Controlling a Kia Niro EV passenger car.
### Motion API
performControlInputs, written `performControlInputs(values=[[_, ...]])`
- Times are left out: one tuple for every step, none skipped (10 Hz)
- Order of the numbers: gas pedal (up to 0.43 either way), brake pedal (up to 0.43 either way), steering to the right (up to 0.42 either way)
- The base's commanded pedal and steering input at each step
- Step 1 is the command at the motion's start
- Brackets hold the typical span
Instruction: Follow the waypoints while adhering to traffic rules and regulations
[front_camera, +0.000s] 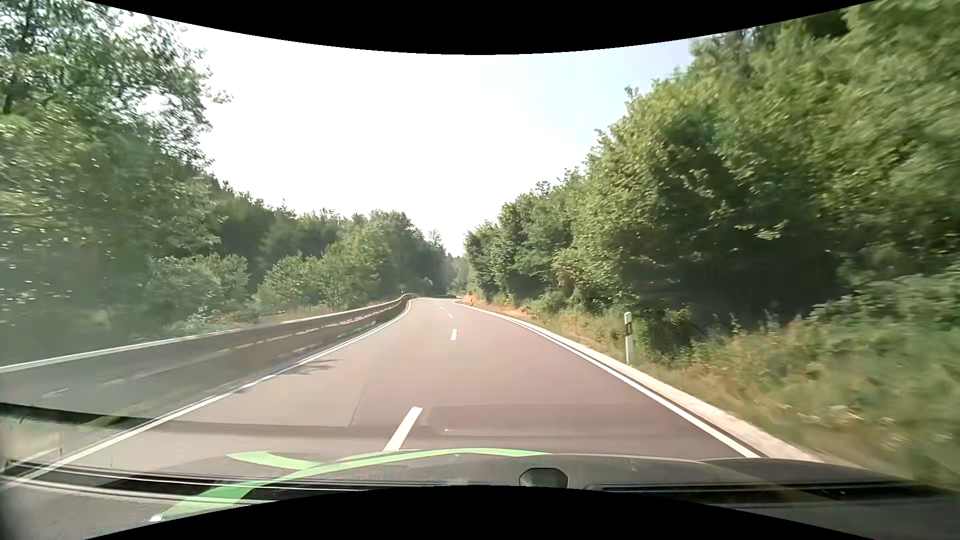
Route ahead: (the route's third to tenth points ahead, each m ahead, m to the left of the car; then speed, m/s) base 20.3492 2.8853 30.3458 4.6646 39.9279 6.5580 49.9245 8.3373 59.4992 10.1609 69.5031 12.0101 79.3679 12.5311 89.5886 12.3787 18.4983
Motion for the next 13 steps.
performControlInputs(values=[[0.197, 0.0, -0.032], [0.209, 0.0, -0.032], [0.209, 0.0, -0.032], [0.189, 0.0, -0.032], [0.157, 0.0, -0.032], [0.157, 0.0, -0.032], [0.169, 0.0, -0.033], [0.177, 0.0, -0.032], [0.177, 0.0, -0.033], [0.177, 0.0, -0.031], [0.15, 0.0, -0.029], [0.13, 0.0, -0.028], [0.13, 0.0, -0.024]])
